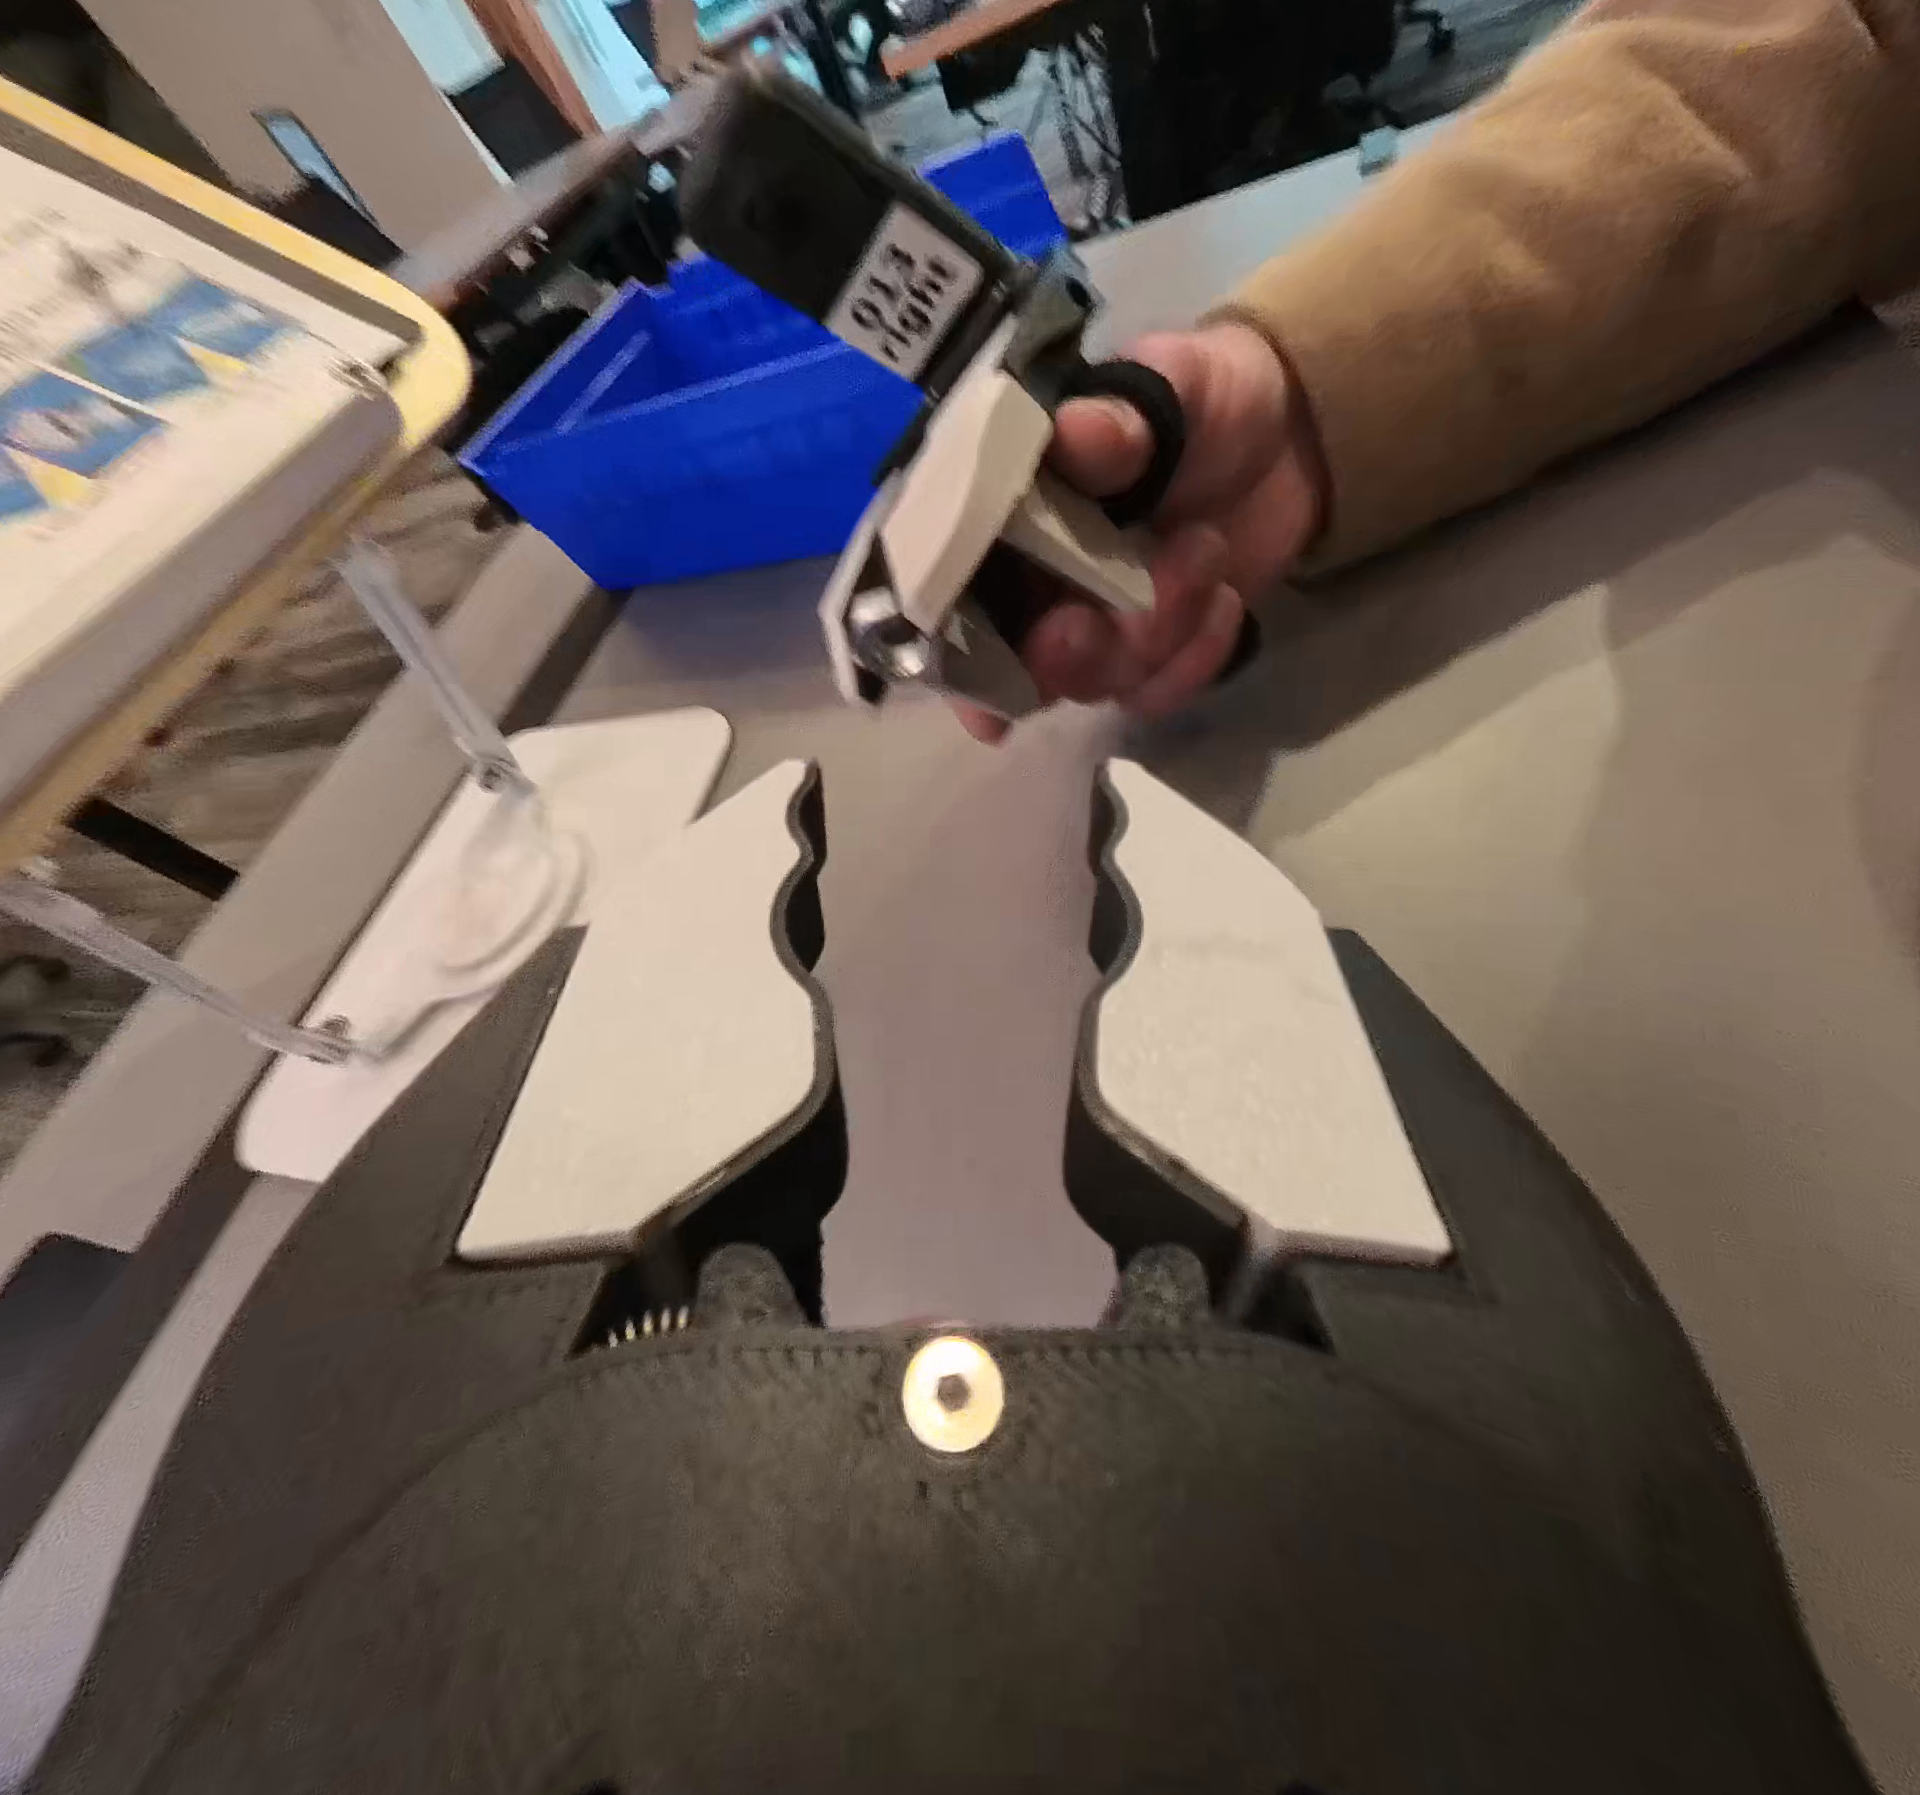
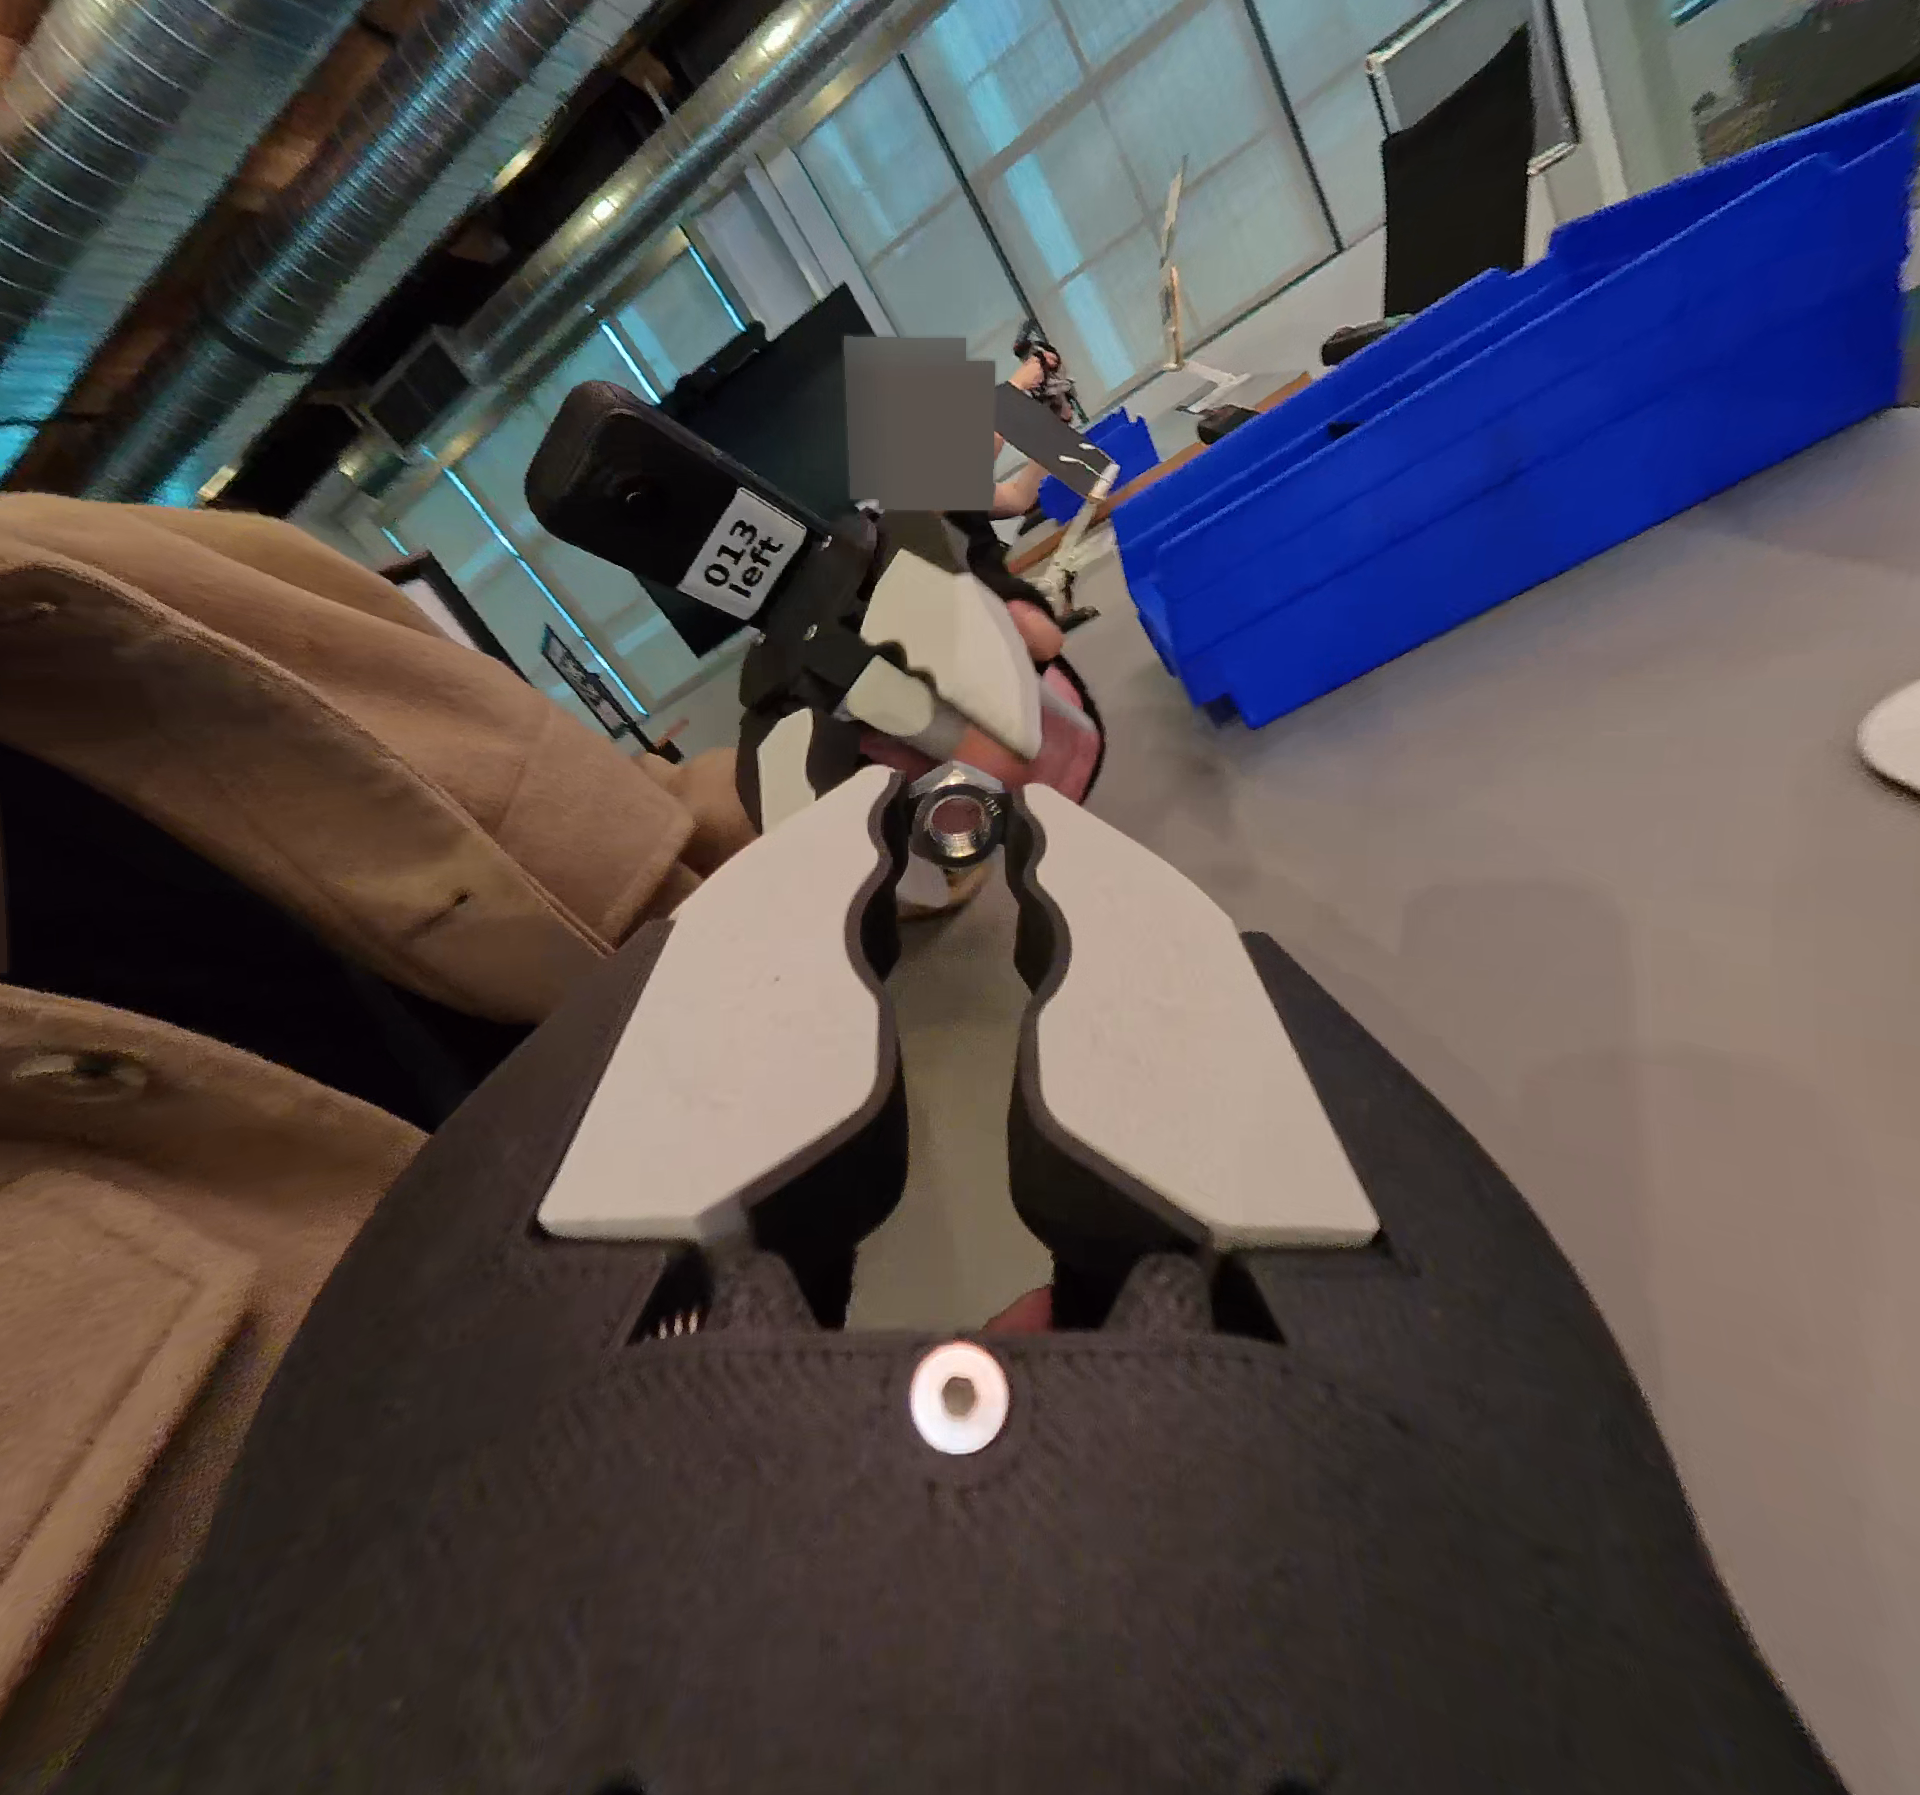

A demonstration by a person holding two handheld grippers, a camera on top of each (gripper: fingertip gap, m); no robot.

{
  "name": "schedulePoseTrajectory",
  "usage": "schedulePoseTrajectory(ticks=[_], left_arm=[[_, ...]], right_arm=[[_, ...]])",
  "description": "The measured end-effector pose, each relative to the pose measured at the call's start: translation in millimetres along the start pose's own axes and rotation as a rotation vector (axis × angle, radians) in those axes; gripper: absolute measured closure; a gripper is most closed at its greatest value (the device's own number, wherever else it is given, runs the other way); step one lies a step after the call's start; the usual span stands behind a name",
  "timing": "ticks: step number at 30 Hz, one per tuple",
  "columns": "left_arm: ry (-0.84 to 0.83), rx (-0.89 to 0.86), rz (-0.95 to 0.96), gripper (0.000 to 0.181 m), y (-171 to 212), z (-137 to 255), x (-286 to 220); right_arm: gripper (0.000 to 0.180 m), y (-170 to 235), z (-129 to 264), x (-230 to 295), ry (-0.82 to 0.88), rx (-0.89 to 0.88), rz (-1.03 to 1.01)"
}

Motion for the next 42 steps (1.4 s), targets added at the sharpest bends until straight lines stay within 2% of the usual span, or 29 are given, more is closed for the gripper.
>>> schedulePoseTrajectory(ticks=[4, 11, 15, 19, 22, 42], left_arm=[[0.161, 0.164, 0.073, 0.128, 22, -10, -13], [0.303, 0.333, 0.163, 0.143, 46, -29, -28], [0.355, 0.401, 0.205, 0.145, 54, -37, -32], [0.371, 0.406, 0.231, 0.149, 55, -39, -30], [0.376, 0.405, 0.233, 0.162, 55, -40, -29], [0.381, 0.404, 0.291, 0.159, 56, -42, -26]], right_arm=[[0.162, -3, 10, -5, 0.051, 0.006, 0.035], [0.162, 0, 12, -4, 0.084, 0.043, 0.079], [0.162, 1, 11, -4, 0.088, 0.052, 0.086], [0.162, 2, 10, -3, 0.090, 0.066, 0.096], [0.162, 3, 9, -3, 0.092, 0.072, 0.099], [0.162, 4, 8, -3, 0.124, 0.102, 0.145]])
Point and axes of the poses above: each gripper's, where its closed fingertips meet, z back along the fingers, y out of its underside, x = y × z across the jaws, the point moved 10 cm from there along z, back along the fingers, and after that the axes turned 8 degrees about -z, right-handed, at the moved point
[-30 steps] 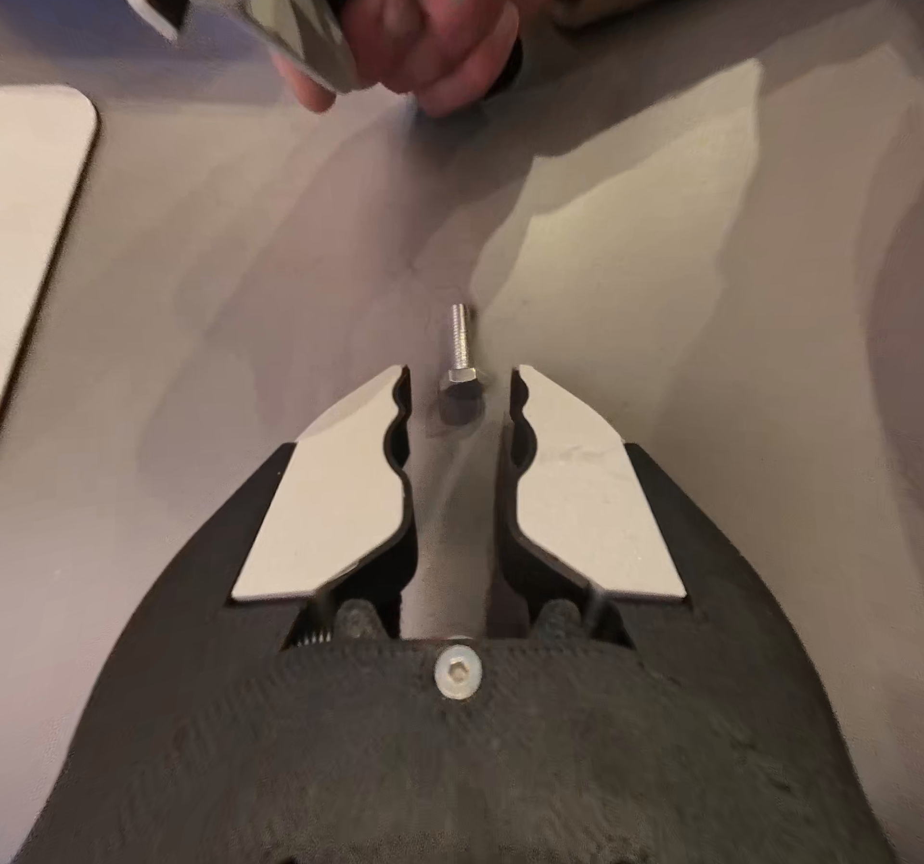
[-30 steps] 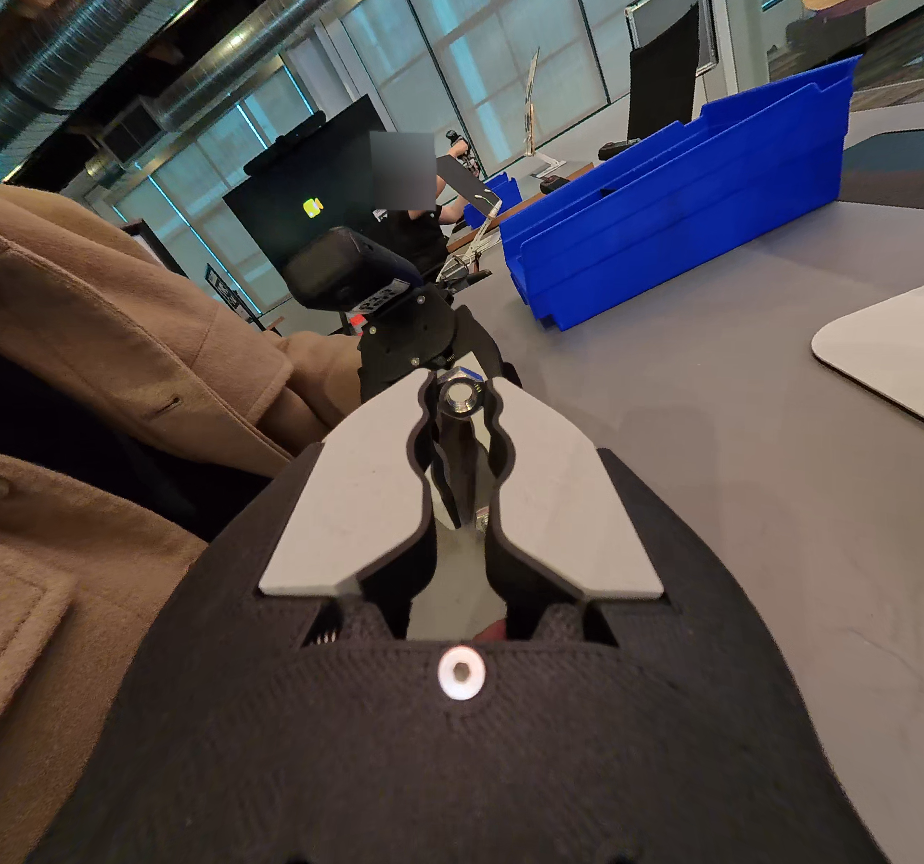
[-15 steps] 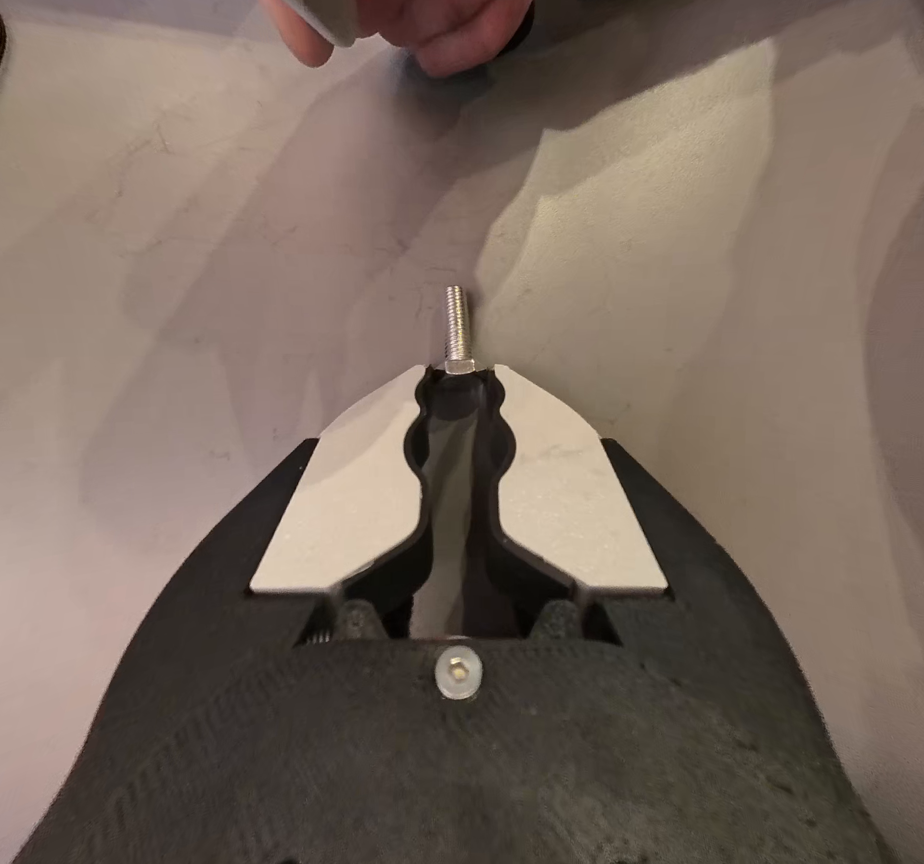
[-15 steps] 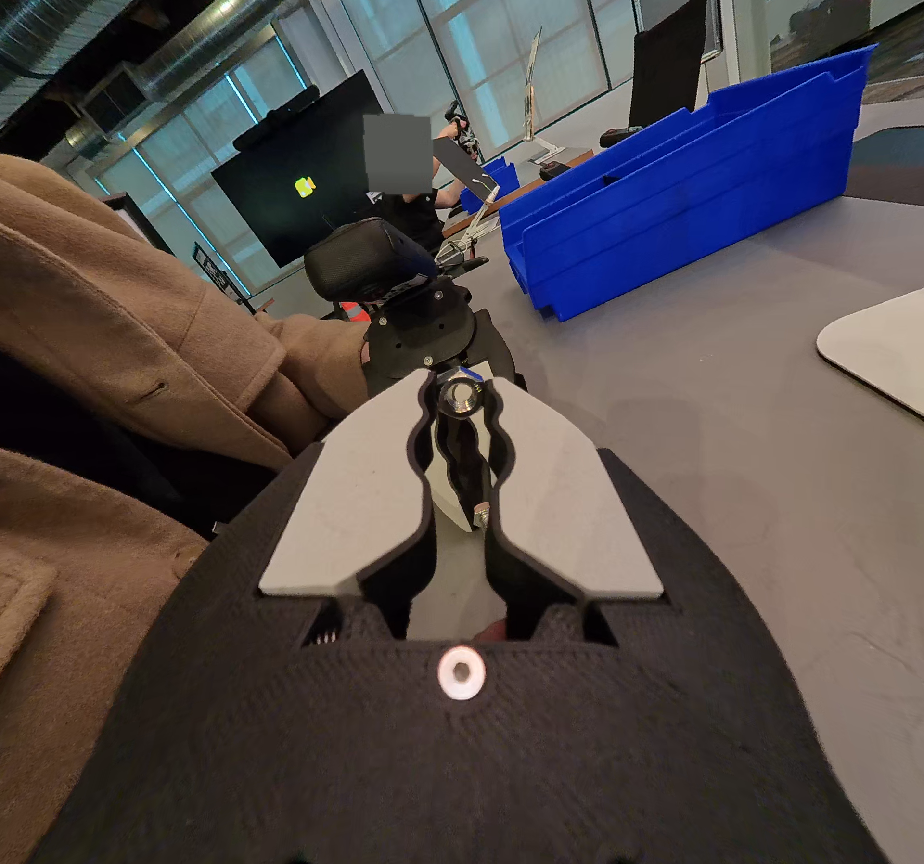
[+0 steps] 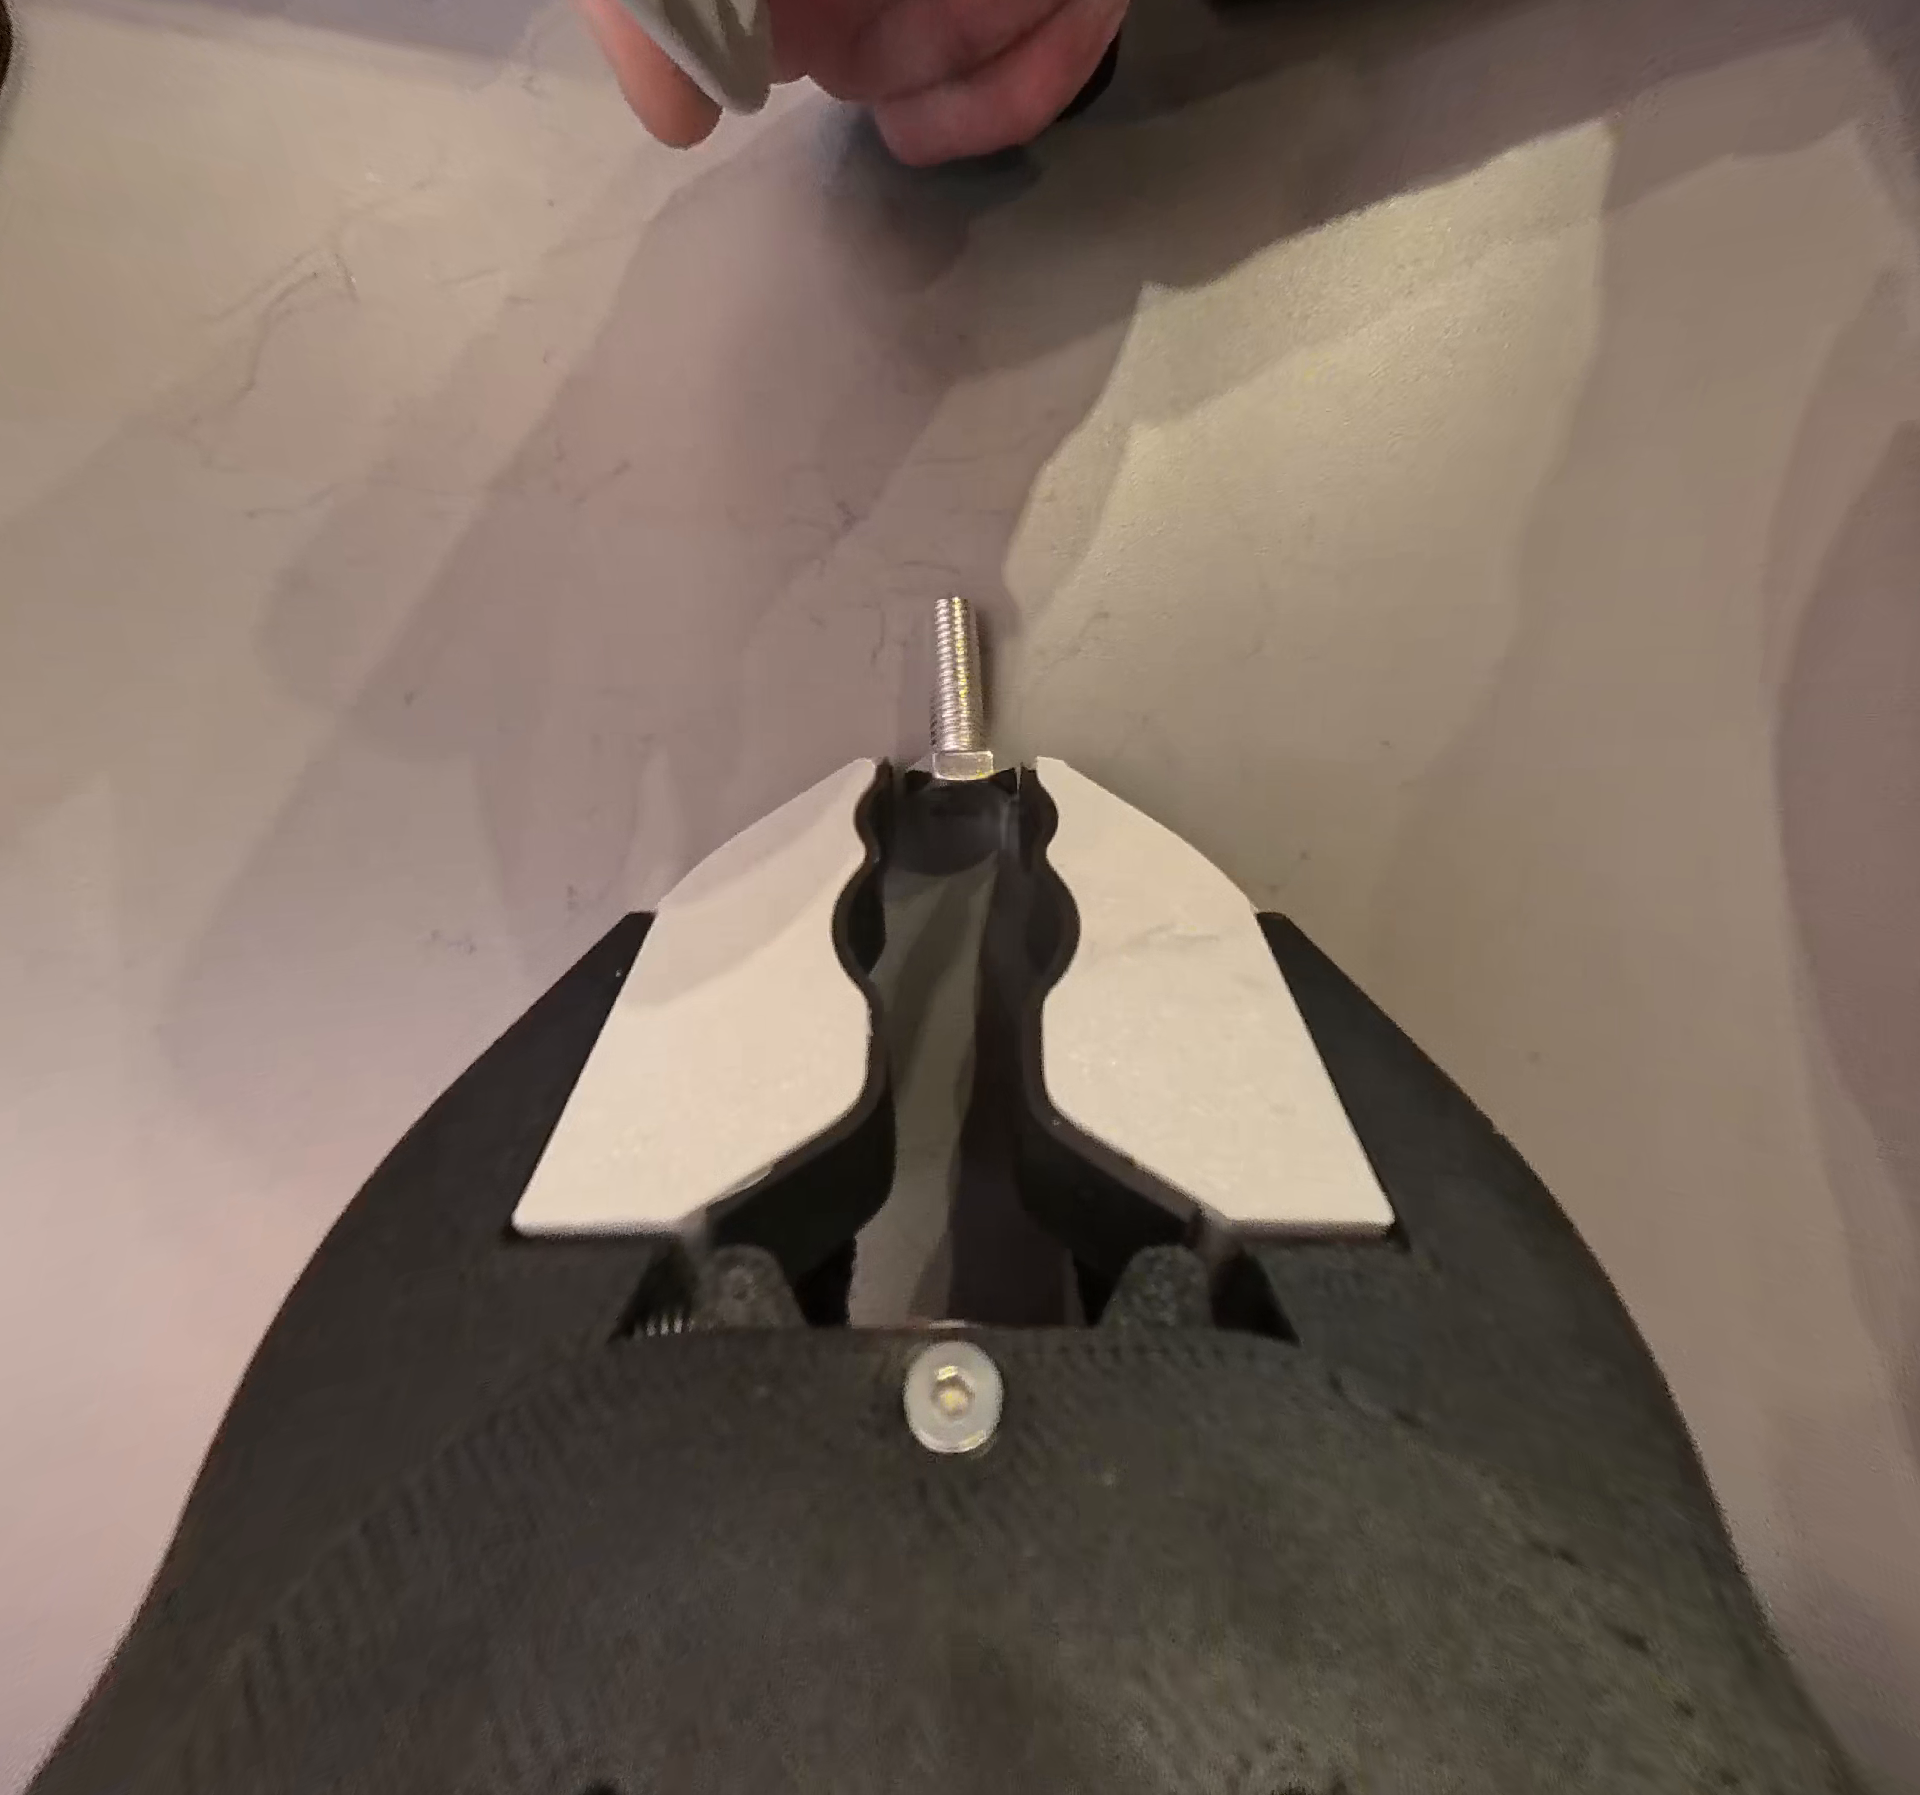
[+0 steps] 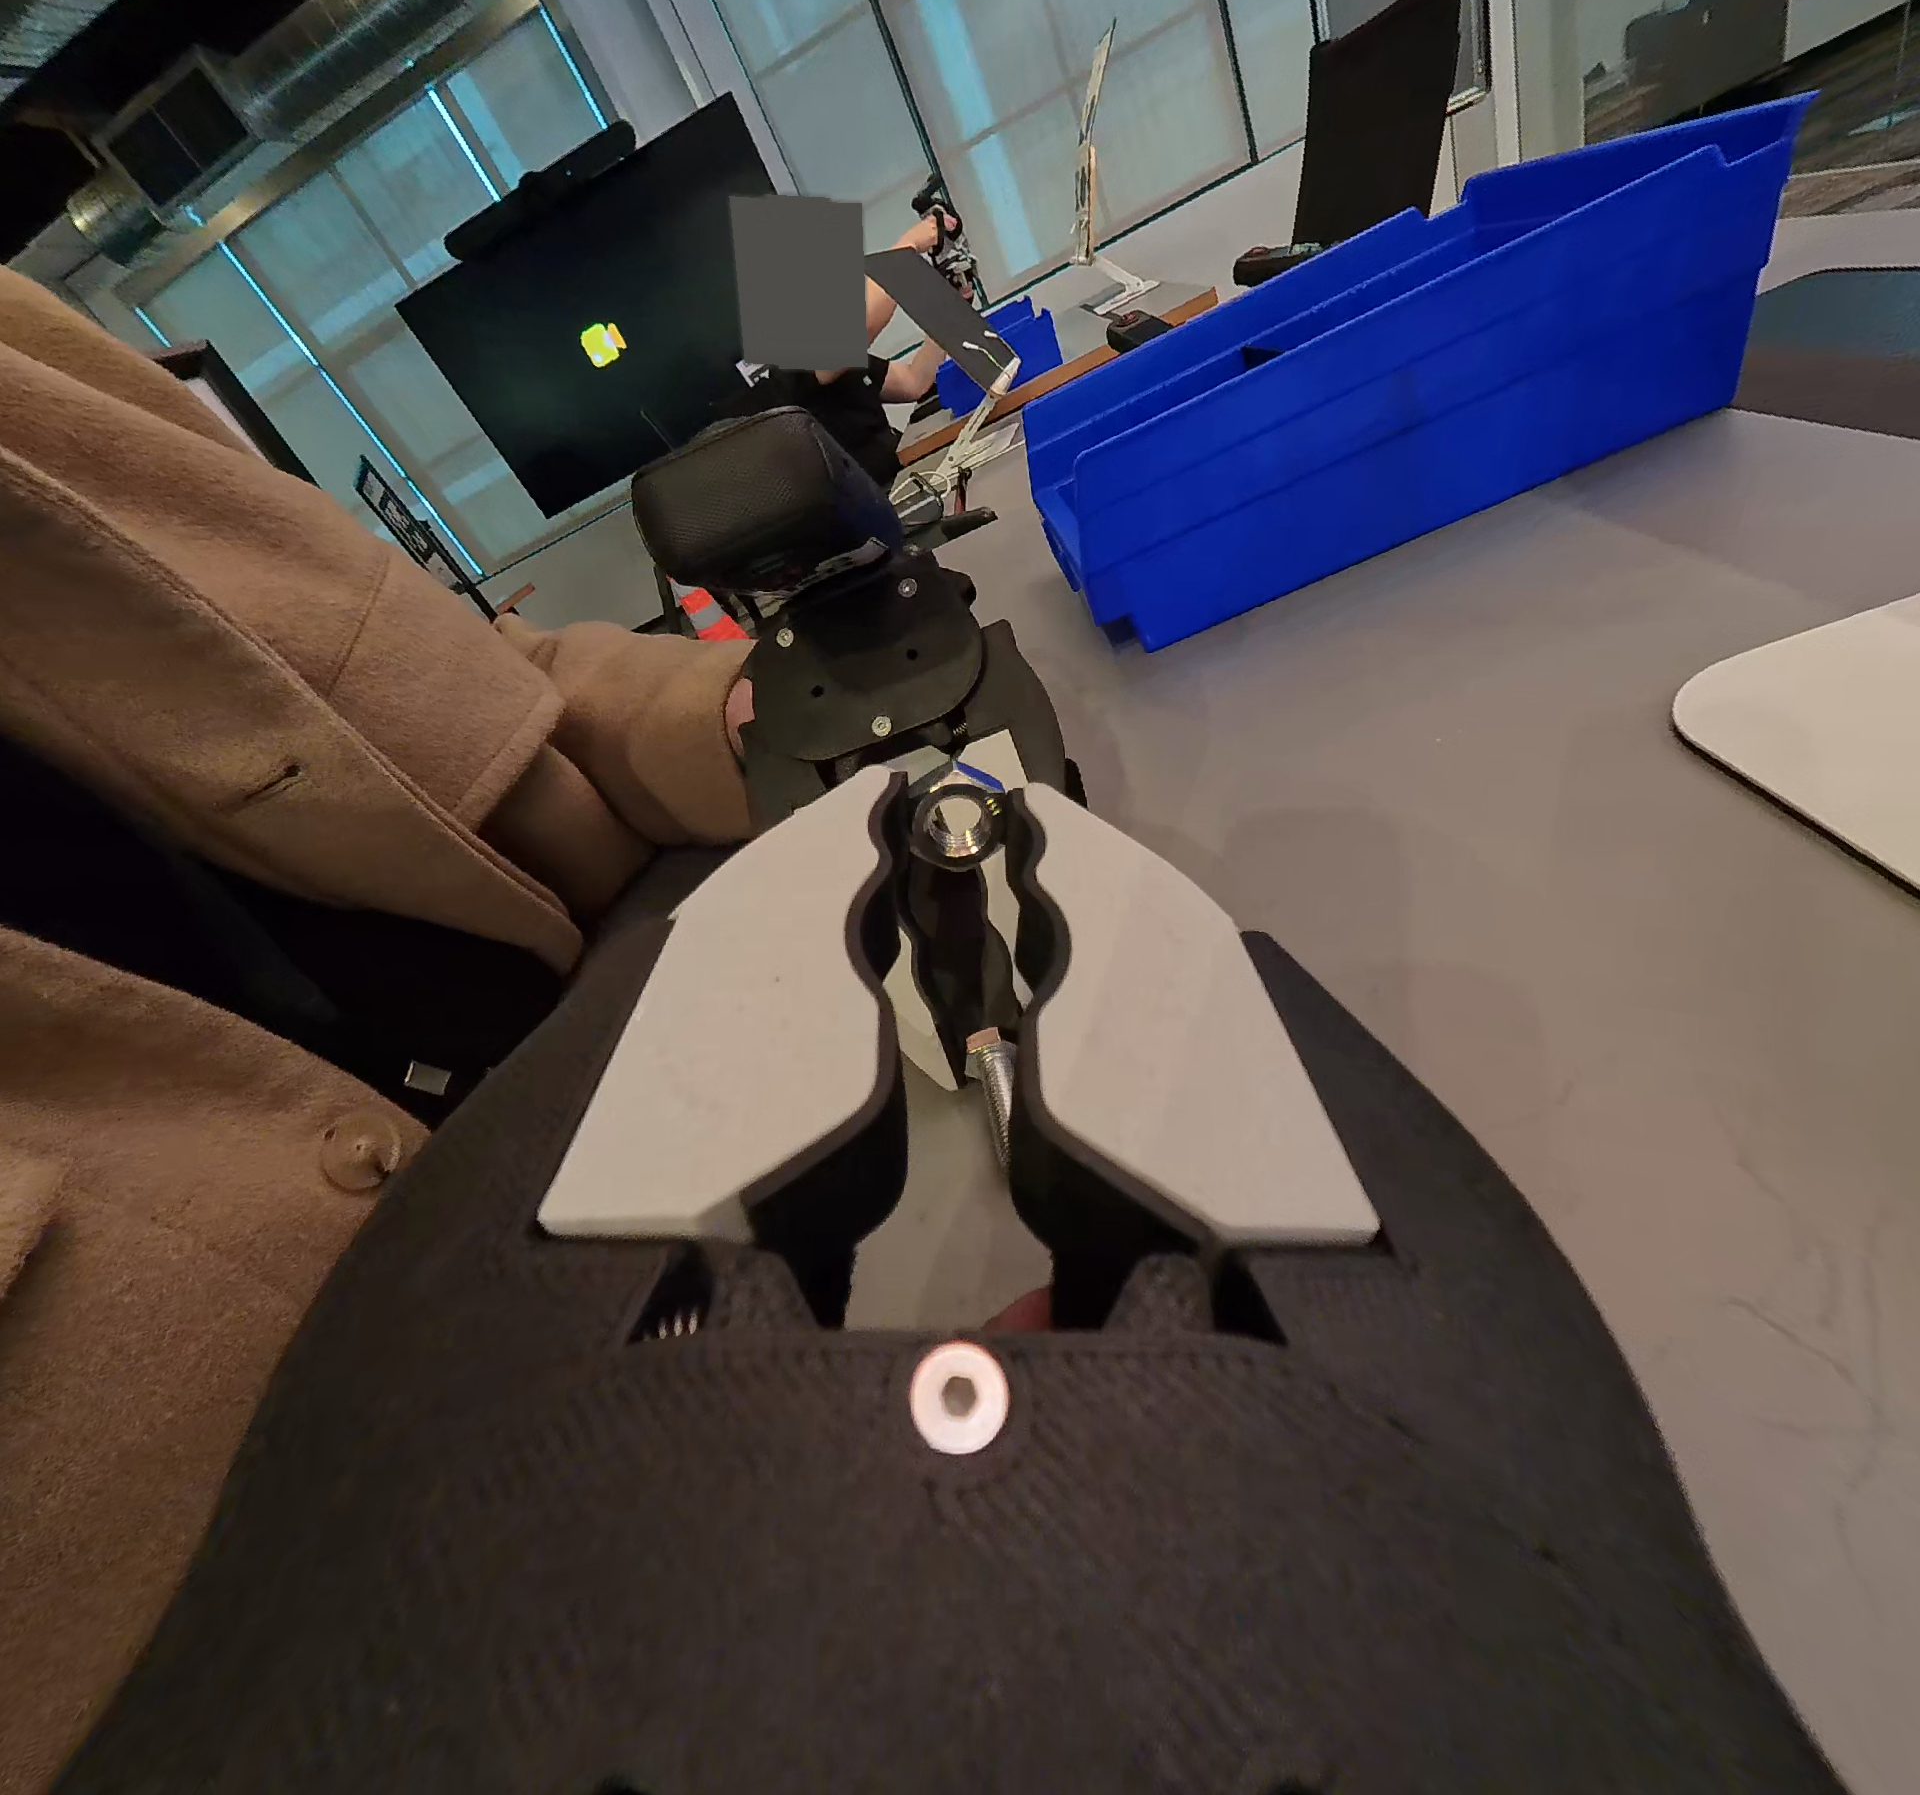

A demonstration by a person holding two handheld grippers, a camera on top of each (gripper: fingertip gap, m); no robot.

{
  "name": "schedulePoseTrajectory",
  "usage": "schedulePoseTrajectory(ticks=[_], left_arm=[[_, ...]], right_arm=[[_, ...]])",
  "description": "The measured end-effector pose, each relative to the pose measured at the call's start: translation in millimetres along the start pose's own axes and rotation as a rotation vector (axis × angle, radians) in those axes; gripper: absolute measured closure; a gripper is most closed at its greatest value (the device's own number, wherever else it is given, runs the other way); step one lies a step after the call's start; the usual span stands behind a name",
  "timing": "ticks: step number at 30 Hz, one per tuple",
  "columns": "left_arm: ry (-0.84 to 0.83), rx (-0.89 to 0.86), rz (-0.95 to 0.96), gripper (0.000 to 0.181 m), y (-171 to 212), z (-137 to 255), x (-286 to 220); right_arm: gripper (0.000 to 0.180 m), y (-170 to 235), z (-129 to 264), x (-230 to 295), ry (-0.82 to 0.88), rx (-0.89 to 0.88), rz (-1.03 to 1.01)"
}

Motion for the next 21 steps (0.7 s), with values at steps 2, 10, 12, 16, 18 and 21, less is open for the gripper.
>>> schedulePoseTrajectory(ticks=[2, 10, 12, 16, 18, 21], left_arm=[[-0.004, -0.001, 0.008, 0.157, -0.6, -0.6, 0.2], [0.004, -0.006, 0.048, 0.161, -2.0, -2.4, 1.4], [-0.002, -0.004, 0.040, 0.161, -2.1, -2.6, 0.7], [-0.009, -0.001, 0.032, 0.161, -2.1, -2.8, -0.1], [-0.029, 0.001, 0.021, 0.162, -2.3, -2.7, -0.4], [-0.061, 0.003, -0.013, 0.162, -2.8, -2.5, -2.3]], right_arm=[[0.162, 0.3, -0.3, 0.0, 0.003, 0.004, 0.003], [0.162, 0.6, -1.1, 0.6, 0.006, 0.008, 0.010], [0.162, 0.6, -1.3, 0.7, 0.008, 0.010, 0.012], [0.162, 0.9, -1.7, 0.9, 0.013, 0.015, 0.018], [0.162, 0.8, -1.6, 1.2, 0.014, 0.017, 0.022], [0.162, 0.6, -1.4, 1.3, 0.022, 0.023, 0.032]])
Point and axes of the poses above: each gripper's, where its closed fingertips meet, z back along the fingers, y out of its underside, x = y × z across the jaws, the point moved 10 cm from there along z, back along the fingers, and after that the axes turned 8 degrees about -z, right-handed, at the moved point
